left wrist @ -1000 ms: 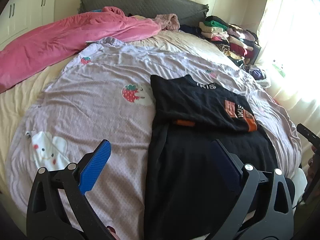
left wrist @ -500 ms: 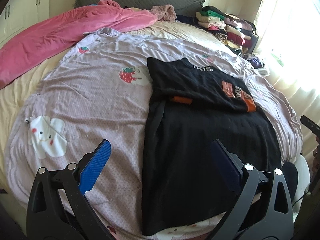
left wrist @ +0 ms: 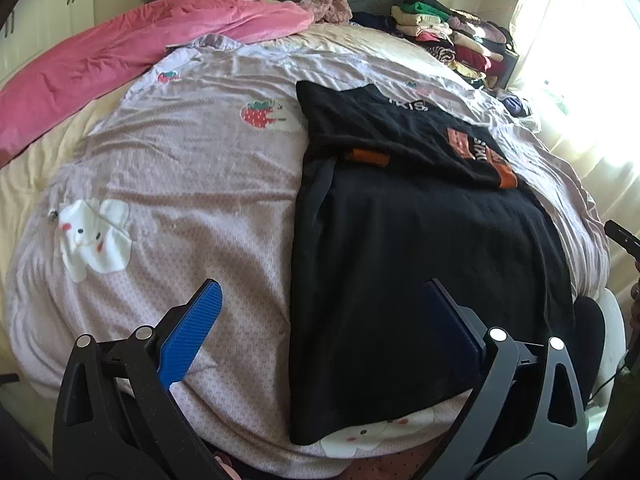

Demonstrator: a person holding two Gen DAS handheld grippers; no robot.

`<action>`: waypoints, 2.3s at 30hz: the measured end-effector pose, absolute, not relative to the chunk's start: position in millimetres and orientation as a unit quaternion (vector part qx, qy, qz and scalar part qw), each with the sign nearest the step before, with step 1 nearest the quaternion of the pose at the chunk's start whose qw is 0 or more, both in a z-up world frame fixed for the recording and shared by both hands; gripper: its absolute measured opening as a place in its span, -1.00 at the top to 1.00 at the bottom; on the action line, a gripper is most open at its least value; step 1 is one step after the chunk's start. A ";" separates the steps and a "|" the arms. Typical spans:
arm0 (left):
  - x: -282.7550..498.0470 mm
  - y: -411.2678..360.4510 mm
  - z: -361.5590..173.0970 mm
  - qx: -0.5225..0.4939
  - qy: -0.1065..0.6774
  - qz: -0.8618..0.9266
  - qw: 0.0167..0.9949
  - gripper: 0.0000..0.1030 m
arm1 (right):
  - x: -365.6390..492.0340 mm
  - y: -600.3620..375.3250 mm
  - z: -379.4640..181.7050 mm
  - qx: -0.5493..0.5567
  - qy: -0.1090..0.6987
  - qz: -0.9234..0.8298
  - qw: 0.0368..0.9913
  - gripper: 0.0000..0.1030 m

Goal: Fold small clothes
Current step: 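Grasp the black hem with the left tool while the right tool grasps it too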

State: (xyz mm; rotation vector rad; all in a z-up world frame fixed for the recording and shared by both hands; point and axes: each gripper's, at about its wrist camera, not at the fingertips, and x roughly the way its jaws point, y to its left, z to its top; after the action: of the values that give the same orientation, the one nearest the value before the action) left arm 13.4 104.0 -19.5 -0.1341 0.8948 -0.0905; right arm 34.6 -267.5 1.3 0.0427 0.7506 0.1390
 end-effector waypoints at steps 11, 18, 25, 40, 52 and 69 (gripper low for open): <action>3.1 109.8 -36.8 -0.094 0.447 -0.042 0.888 -0.81 | 26.2 -279.5 -14.6 0.023 0.383 0.058 0.922 -0.86; -1.2 108.3 -39.5 -0.097 0.450 -0.052 0.886 -0.67 | 20.0 -284.2 -23.9 0.019 0.394 0.054 0.917 -0.86; -3.3 105.6 -43.2 -0.098 0.459 -0.069 0.880 -0.14 | 15.7 -289.0 -33.5 0.020 0.406 0.051 0.912 -0.86; -6.7 97.7 -60.3 -0.093 0.488 -0.087 0.863 0.59 | 12.5 -284.5 -56.6 0.002 0.435 0.062 0.898 -0.85; -3.0 96.1 -68.2 -0.093 0.498 -0.087 0.858 0.60 | 19.6 -283.5 -84.5 0.011 0.474 0.086 0.876 0.08; -1.9 94.6 -70.9 -0.091 0.500 -0.087 0.857 0.60 | 19.3 -292.0 -93.9 0.053 0.474 0.119 0.871 0.83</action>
State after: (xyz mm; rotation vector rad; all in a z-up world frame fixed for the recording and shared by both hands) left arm -1.9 94.6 -70.9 -0.1921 1.0507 -0.1828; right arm 19.3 -292.0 -93.9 0.1112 0.9903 0.2489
